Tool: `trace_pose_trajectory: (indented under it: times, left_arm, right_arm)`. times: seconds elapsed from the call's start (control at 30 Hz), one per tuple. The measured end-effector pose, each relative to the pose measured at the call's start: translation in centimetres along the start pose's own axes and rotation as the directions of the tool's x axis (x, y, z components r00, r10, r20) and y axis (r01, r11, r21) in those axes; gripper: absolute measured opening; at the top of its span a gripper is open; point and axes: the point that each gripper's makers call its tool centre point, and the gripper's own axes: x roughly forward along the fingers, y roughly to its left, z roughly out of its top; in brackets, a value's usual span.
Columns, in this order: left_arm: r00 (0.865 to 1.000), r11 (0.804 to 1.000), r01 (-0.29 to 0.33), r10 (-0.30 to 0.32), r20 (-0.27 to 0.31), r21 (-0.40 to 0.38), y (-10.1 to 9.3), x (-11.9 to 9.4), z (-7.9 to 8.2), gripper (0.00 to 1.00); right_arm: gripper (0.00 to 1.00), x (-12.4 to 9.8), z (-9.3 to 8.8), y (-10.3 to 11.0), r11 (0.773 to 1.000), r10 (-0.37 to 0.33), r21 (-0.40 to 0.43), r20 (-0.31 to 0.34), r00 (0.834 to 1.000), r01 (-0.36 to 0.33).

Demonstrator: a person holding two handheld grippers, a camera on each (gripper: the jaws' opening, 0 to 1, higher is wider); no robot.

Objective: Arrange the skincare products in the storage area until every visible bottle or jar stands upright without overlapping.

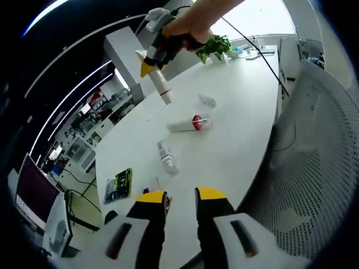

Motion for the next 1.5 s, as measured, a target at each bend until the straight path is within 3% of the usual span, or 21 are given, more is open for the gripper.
trace_pose_trajectory:
  times: [0.1,0.5,0.87,1.27,1.5]
  left_arm:
    - [1.0,0.999,0.012,-0.012,0.012,0.031,-0.5,0.0,0.4,0.14]
    - [1.0,1.0,-0.012,0.012,-0.009,0.005,0.3,0.1,-0.1,0.14]
    - [1.0,1.0,-0.018,0.018,-0.017,0.007,0.4,0.1,-0.3,0.13]
    - [0.999,1.0,-0.017,0.017,-0.04,0.012,0.3,0.2,-0.8,0.1]
    - [0.999,1.0,-0.006,0.007,-0.046,0.015,0.1,0.3,-0.9,0.1]
  right_arm:
    - [0.32,0.4,0.1,0.0,1.0,-0.006,0.002,-0.003,1.0,0.006]
    - [0.32,1.8,0.3,-0.6,1.0,-0.023,0.003,-0.011,1.0,0.023]
    - [0.32,3.0,-0.9,-3.7,0.992,-0.116,-0.048,-0.038,0.993,0.114]
    - [0.32,4.6,-1.9,-6.7,0.982,-0.191,-0.014,-0.066,0.979,0.191]
    - [0.32,5.0,-3.1,-7.8,0.974,-0.228,-0.042,-0.091,0.969,0.225]
